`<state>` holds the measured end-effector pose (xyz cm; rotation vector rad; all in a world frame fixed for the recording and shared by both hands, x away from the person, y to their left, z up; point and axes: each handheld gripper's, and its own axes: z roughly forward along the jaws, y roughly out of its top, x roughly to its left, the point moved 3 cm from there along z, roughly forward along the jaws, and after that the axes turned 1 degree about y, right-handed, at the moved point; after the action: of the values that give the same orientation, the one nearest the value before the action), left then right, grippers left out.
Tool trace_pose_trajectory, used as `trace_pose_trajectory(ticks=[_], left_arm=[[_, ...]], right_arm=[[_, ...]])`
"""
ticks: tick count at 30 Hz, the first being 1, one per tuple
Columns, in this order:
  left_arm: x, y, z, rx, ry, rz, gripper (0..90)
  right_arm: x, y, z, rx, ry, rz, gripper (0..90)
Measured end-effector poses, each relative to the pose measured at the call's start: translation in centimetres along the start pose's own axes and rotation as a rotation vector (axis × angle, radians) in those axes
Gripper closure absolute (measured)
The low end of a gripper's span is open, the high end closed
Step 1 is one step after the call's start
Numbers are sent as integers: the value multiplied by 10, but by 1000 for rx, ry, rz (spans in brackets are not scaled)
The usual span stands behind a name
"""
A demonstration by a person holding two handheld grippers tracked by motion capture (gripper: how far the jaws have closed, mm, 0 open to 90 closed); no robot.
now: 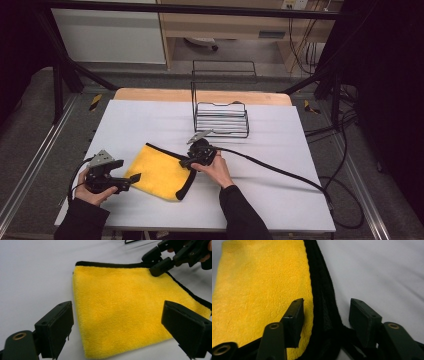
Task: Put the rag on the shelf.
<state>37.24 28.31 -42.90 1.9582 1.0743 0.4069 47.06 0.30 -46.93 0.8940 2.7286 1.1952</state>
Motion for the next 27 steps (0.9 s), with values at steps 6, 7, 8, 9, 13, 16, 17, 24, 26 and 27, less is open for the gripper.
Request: trace_pose_trajectory(ticks=[6, 7, 8, 9, 13, 16, 17, 24, 26, 27], left_arm=[[3, 0, -1, -5, 15, -8, 124], [4, 0, -1, -3, 17, -8, 124], [4, -1, -1, -1, 19, -10, 123], [5, -1, -1, -1, 24, -13, 123], [9, -3, -1, 1, 39, -22, 124], [12, -4, -1, 0, 46, -31, 125], [12, -4, -1, -1, 49, -33, 125], [14, -5, 0, 0, 58, -43, 124], [14, -6, 1, 8, 58, -37, 124], [14, -6, 2, 14, 59, -34, 124]], right_arm=[[4, -2, -4, 57, 40, -3, 636], [4, -2, -5, 61, 45, 0, 652], [4, -2, -5, 63, 49, 4, 673], [4, -2, -5, 69, 58, 15, 709], [5, -1, -7, 67, 65, 27, 789], [7, -1, -10, 57, 53, 48, 805], [8, -1, -11, 52, 46, 53, 807], [17, -9, -32, 37, 10, 102, 813], [22, -14, -36, 30, -7, 111, 813], [24, -17, -38, 25, -18, 123, 813]])
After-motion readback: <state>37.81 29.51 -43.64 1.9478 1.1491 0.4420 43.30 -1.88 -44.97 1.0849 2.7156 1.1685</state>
